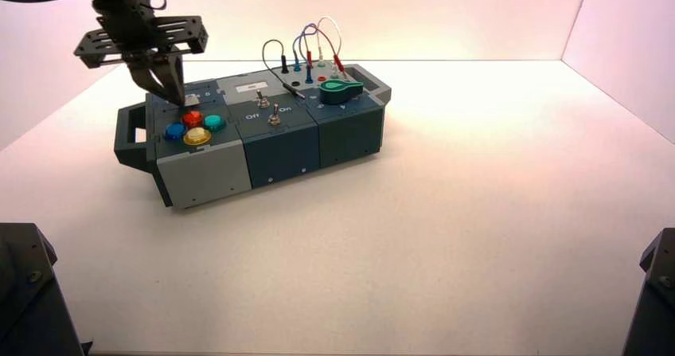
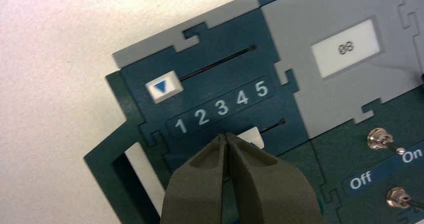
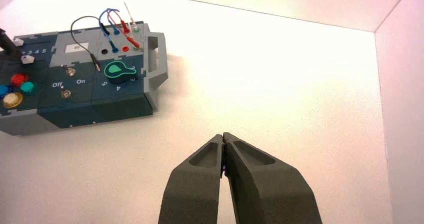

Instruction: Move the bottom slider to position 5.

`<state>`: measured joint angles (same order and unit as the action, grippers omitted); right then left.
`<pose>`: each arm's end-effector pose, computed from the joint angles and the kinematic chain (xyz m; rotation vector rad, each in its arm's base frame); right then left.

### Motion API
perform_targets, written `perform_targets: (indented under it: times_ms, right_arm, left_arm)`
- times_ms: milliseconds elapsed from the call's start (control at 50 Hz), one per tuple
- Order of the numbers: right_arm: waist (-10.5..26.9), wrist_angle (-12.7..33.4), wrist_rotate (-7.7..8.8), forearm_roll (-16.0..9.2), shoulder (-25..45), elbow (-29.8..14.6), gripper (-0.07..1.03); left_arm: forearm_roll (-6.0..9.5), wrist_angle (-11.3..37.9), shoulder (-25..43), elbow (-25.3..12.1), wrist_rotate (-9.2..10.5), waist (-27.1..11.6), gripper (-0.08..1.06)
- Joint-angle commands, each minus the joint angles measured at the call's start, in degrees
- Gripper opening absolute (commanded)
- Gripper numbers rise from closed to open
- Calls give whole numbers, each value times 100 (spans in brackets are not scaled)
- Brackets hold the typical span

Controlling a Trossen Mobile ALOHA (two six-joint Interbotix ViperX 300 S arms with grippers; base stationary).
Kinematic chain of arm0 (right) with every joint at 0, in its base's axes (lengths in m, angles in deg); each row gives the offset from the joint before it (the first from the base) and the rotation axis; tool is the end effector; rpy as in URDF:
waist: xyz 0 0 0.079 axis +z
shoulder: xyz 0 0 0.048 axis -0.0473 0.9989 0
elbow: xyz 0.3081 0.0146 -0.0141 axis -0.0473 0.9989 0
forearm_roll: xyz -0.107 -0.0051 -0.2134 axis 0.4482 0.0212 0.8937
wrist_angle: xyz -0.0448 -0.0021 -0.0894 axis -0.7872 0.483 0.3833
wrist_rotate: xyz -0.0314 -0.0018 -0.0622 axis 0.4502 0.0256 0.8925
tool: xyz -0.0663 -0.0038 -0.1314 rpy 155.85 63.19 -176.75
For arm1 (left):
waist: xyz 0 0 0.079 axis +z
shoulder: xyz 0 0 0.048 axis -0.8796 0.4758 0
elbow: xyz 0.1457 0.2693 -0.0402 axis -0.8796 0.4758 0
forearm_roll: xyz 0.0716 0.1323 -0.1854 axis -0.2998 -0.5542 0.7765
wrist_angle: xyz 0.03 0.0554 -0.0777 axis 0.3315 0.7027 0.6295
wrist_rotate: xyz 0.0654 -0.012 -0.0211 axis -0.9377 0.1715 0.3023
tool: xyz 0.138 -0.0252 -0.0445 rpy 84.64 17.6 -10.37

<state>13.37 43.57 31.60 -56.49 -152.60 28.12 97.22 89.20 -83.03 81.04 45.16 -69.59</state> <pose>0.2357 0.0619 0.2001 -0.0818 0.6246 0.2409 0.3581 -0.0655 -0.0361 -0.1152 1.2825 -0.0604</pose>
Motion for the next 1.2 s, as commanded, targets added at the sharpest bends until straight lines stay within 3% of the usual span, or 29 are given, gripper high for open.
perform_targets:
  times_ms: [20, 580, 780, 1000, 1200]
  right_arm:
    - [35, -53, -9, 0, 44, -79, -2]
    - [26, -62, -9, 9, 53, -79, -2]
    - [26, -53, -9, 9, 88, -79, -2]
    - [35, -35, -9, 0, 97, -79, -2]
    - [26, -26, -9, -9, 97, -70, -2]
  left_arm:
    - [18, -26, 9, -149, 18, -97, -3]
    - [18, -18, 439, -598, 18, -510, -3]
    - [26, 9, 466, -519, 70, -501, -3]
    - [-44, -105, -185, -141, 26, -141, -3]
    - [-53, -70, -1336, 26, 9, 158, -3]
